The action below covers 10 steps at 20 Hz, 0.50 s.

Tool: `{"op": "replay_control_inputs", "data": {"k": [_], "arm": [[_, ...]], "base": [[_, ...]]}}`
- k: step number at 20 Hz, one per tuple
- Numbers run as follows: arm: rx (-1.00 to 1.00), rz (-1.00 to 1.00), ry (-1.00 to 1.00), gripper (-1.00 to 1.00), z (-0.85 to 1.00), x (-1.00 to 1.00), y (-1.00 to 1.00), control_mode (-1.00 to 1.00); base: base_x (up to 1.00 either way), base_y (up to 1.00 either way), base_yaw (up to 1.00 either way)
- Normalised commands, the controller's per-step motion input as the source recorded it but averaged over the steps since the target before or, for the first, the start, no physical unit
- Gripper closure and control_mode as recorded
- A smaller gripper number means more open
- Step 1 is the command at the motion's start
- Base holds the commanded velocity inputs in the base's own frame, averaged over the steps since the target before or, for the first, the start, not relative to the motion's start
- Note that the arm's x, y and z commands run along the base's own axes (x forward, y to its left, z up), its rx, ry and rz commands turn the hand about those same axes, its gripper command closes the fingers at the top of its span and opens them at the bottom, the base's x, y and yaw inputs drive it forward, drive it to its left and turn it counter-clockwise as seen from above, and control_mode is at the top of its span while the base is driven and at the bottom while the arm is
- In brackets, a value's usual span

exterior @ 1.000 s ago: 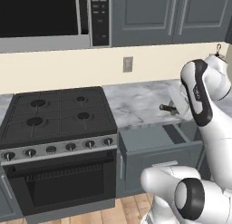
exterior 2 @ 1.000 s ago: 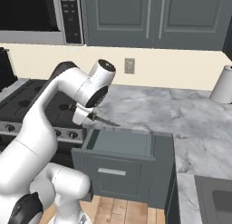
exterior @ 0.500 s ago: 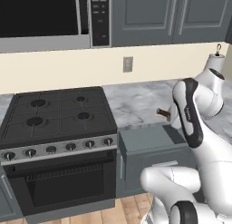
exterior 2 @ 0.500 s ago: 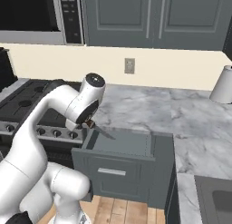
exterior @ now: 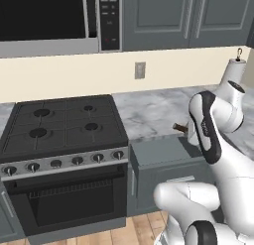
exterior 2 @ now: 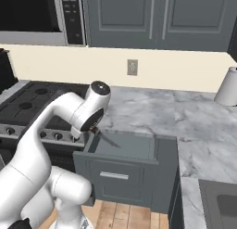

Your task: Pick up the metallic utensils from the counter and place them in the open drawer. Make sure not to pick up any wooden utensils.

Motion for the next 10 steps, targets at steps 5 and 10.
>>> {"op": "replay_control_inputs", "data": {"k": [5, 10], "arm": [[-0.01, 0.00, 0.14, 1.00, -0.22, 0.19, -0.07, -1.00], [-0.01, 0.00, 0.10, 1.00, -0.22, 0.21, -0.04, -1.00]], "base": [[0.00, 0.00, 0.00], [0.00, 0.00, 0.00]]}}
